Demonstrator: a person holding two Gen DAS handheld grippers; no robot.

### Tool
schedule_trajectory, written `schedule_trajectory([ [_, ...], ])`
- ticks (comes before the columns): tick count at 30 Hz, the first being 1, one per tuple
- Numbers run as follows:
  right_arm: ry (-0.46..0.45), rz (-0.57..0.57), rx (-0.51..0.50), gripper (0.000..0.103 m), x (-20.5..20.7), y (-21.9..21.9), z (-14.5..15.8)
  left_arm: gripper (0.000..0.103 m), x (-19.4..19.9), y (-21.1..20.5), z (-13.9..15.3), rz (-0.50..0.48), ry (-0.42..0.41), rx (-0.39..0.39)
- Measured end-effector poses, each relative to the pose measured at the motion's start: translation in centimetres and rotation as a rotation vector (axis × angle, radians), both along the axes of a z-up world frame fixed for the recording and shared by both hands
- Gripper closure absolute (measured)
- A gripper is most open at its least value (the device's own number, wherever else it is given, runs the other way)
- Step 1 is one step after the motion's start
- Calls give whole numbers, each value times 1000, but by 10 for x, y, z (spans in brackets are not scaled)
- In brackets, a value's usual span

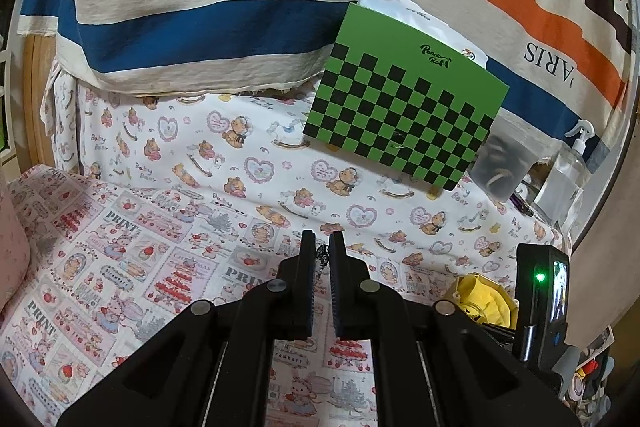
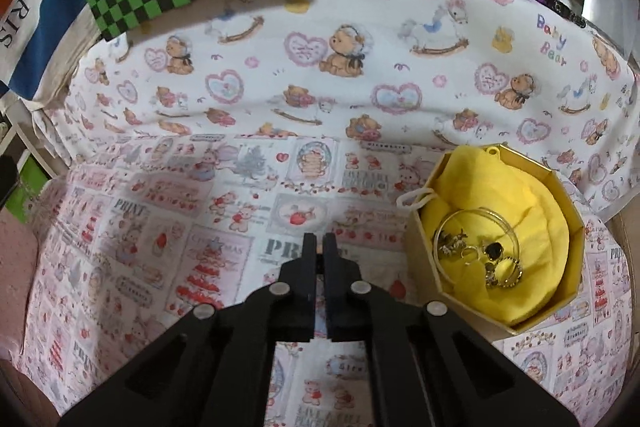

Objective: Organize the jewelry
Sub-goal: 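Close the right tool on a small beige stud earring while the left tool holds the chain, then lower the stud earring with the right tool into the gold box and open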

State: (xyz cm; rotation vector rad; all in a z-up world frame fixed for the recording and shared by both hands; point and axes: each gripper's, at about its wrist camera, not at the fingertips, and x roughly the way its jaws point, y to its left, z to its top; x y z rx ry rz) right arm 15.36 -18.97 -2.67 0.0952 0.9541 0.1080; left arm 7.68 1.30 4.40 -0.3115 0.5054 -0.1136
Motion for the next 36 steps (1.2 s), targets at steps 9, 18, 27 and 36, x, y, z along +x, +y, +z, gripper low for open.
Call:
schedule_trajectory([
  [9,-82,44,79,101,-32,-12,30,97,-1,-1,1,-3,-8,4],
  [18,-251,6,52,101,-65,-56,82,97,-11,-4,9,-41,-68,-4],
  [27,-235,-84,27,101,-53,-101,59,97,-8,-8,5,-20,-51,33],
  [36,-187,-120,78,85,-38,-129,32,97,-7,-16,4,-23,-51,73],
])
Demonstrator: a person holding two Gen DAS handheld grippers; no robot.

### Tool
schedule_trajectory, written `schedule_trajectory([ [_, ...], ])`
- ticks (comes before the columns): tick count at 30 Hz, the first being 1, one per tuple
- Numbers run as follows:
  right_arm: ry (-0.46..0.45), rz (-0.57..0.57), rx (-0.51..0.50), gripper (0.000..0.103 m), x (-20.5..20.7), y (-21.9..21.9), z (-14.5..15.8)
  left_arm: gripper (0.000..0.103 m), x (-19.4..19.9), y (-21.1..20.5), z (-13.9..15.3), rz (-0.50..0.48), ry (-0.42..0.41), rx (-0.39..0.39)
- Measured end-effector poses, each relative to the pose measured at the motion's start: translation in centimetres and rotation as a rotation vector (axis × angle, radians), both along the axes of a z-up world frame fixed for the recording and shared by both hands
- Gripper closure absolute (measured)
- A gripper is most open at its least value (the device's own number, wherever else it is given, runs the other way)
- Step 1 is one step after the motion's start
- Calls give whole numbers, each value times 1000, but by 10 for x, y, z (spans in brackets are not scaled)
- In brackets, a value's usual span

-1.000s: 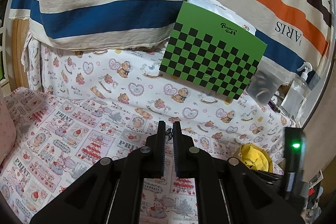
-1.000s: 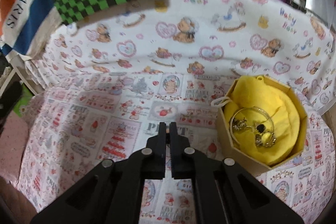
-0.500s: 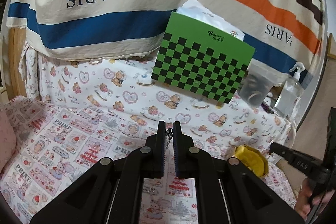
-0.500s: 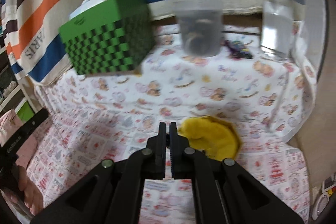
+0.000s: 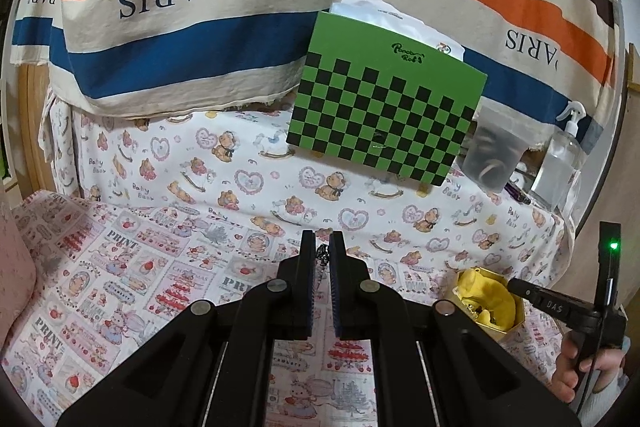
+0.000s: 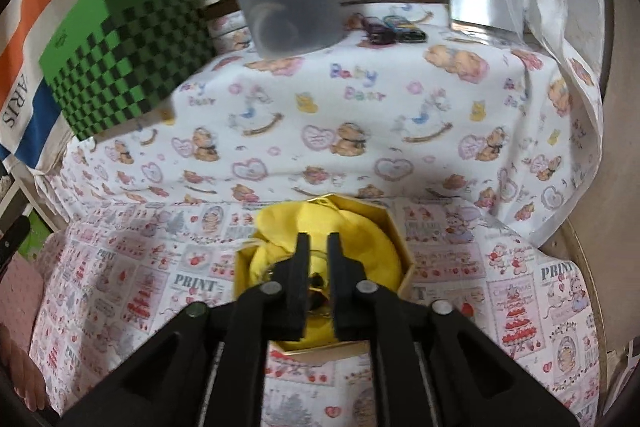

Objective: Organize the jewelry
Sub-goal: 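Lower the stud earring with the right tool into the gold box and open, then lower the chain with the left tool into the gold box and open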

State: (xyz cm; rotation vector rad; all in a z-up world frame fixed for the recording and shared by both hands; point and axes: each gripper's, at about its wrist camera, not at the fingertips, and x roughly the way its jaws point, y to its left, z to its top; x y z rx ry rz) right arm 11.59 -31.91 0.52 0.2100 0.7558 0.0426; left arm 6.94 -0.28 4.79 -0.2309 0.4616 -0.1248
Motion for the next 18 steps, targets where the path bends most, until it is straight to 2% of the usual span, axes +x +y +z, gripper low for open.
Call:
schedule_trajectory([
  [1,-11,-4,14,76,-3,-4,1,97,0,-1,0,-3,0,3],
  [6,-47,-1,59,71,-16,-22,15,97,-7,-5,11,-48,-15,-30],
  [9,-61,6,72,51,-20,-30,17,97,-6,-18,17,-13,-12,-1],
  [11,-61,3,62,47,-21,-33,16,97,-1,-31,22,-41,11,0],
  [13,-54,11,79,31,-21,-38,15,97,1,-42,30,-63,10,6],
  [18,-65,-11,128,12,-23,-52,14,97,7,-78,53,-103,8,50],
])
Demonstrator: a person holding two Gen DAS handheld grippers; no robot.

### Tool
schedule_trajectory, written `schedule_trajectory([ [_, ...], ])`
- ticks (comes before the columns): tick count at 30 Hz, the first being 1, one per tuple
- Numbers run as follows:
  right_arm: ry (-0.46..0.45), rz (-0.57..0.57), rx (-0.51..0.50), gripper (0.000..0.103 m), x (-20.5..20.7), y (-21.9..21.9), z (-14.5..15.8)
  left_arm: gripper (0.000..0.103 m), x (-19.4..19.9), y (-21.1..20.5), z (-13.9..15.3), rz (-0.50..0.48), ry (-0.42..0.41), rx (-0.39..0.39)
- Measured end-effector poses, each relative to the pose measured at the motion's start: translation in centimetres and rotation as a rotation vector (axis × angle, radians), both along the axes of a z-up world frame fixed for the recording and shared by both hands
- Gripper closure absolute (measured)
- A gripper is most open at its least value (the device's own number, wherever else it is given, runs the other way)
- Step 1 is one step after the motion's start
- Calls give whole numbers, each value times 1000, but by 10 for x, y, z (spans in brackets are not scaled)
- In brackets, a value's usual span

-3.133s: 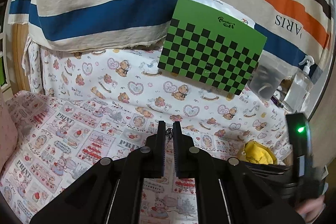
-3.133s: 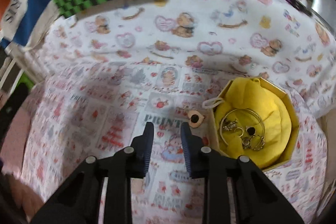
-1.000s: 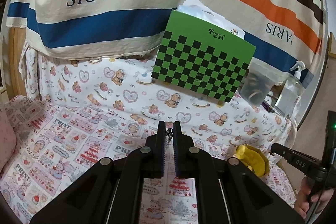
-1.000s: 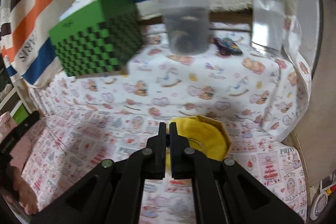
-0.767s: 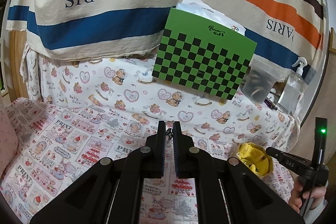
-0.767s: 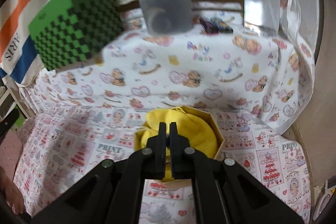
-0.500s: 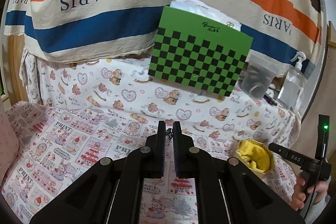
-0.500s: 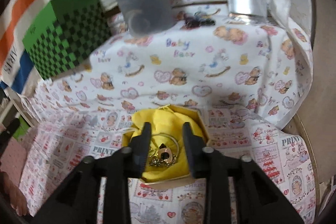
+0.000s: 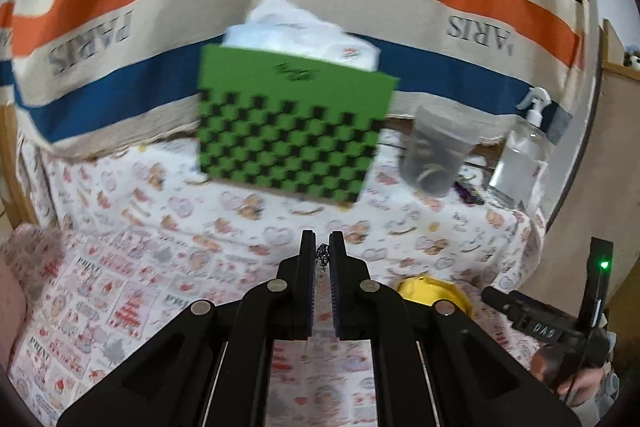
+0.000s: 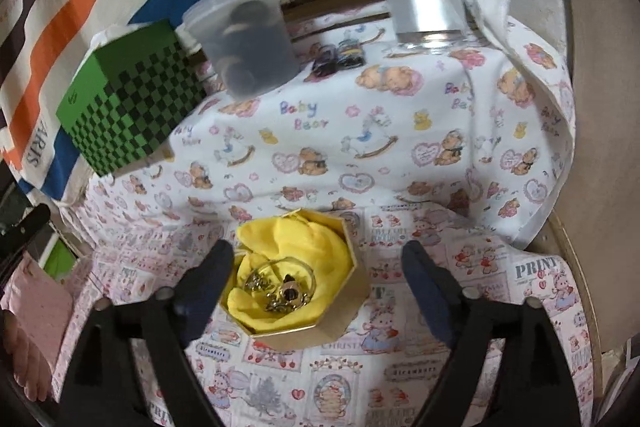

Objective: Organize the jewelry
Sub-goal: 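Lower the chain with the left tool into the gold box and open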

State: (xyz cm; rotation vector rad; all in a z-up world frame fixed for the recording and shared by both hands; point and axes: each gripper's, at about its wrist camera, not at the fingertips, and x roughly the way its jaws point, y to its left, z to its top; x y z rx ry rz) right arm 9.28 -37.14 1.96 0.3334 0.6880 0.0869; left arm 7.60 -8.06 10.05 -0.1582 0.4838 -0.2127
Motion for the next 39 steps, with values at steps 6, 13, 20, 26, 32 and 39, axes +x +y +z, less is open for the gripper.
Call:
schedule_trajectory([
  [6,-16,-49,36,5,-2,-16,2,97,15,-41,12,-63,28,-9],
  [13,-7,-121,65,5,0,-38,1,97,33,-91,2,-110,65,35],
  [20,-13,-141,77,5,-2,-45,5,97,41,-122,-16,-157,96,65],
  [26,-24,-152,54,5,-5,-46,7,83,56,-144,-35,-264,190,119],
  [32,-38,-164,24,5,-8,-46,12,53,36,-116,-27,-204,125,137],
  [39,-128,-114,-65,0,-22,-18,33,42,9,-58,-7,-119,46,133],
])
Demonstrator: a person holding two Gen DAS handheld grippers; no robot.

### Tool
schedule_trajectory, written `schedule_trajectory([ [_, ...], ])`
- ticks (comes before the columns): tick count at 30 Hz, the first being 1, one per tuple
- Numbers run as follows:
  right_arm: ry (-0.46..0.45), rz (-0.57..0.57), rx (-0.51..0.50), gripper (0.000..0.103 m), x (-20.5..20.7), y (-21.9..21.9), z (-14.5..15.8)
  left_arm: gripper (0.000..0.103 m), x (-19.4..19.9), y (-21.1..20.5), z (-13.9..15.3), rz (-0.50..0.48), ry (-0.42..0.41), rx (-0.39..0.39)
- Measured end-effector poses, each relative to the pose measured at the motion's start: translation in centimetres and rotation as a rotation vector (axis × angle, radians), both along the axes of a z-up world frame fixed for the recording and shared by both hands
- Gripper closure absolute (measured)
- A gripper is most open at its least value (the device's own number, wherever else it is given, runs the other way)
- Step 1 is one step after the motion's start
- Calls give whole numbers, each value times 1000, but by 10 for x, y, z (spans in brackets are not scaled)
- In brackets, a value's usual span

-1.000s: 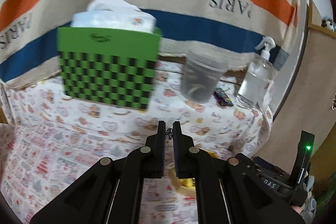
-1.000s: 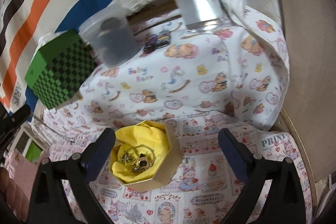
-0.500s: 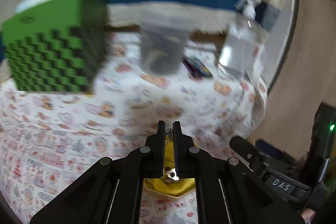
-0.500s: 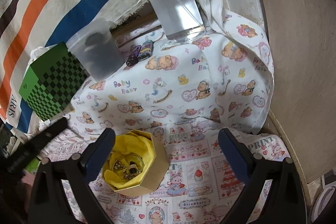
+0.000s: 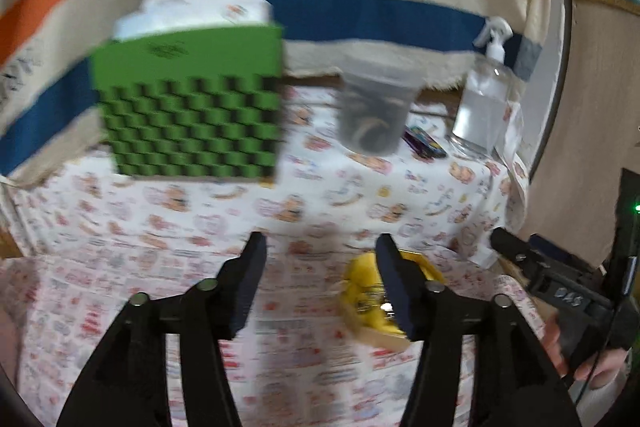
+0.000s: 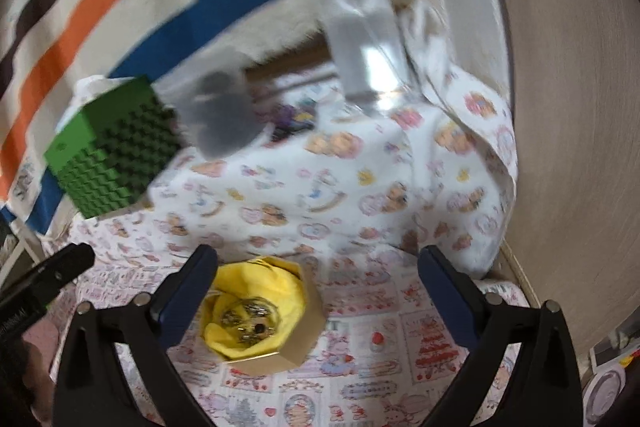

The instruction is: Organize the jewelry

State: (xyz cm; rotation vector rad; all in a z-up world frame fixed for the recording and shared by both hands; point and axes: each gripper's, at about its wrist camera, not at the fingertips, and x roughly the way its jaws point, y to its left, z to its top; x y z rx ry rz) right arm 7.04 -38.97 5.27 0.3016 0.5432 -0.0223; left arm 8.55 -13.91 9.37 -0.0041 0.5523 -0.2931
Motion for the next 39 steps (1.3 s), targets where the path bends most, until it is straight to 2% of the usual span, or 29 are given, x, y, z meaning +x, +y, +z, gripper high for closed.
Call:
schedule_trajectory([
  [4,-84,15,-99,0,-13,24,15,36,-21,31,5,69,-84,39],
  [8,-137,62,-126,0,-24,45,20,27,-36,55,1,115,-151,37],
  [11,-201,82,-150,0,-40,56,19,15,-43,66,-7,123,-163,28],
  [13,-221,79,-145,0,-47,58,16,3,-46,69,-14,134,-180,22],
  [14,-227,79,-136,0,-49,58,13,1,-48,69,-18,142,-199,27],
  [19,-260,98,-153,0,-55,65,-4,0,-57,63,-39,129,-238,83],
  [21,-269,104,-139,0,-55,67,-12,0,-65,61,-45,107,-263,68],
  [23,-260,123,-112,0,-55,67,-21,0,-74,60,-49,125,-305,55],
  [25,-250,134,-133,0,-53,71,-27,0,-79,59,-52,117,-331,41],
  [28,-241,148,-159,0,-52,76,-32,0,-81,56,-57,110,-354,60],
  [31,-252,167,-193,0,-55,83,-34,0,-79,54,-64,116,-337,82],
  [33,-264,169,-226,0,-57,87,-36,0,-82,56,-69,121,-348,59],
  [39,-248,156,-203,0,-53,81,-37,0,-71,61,-76,128,-272,38],
])
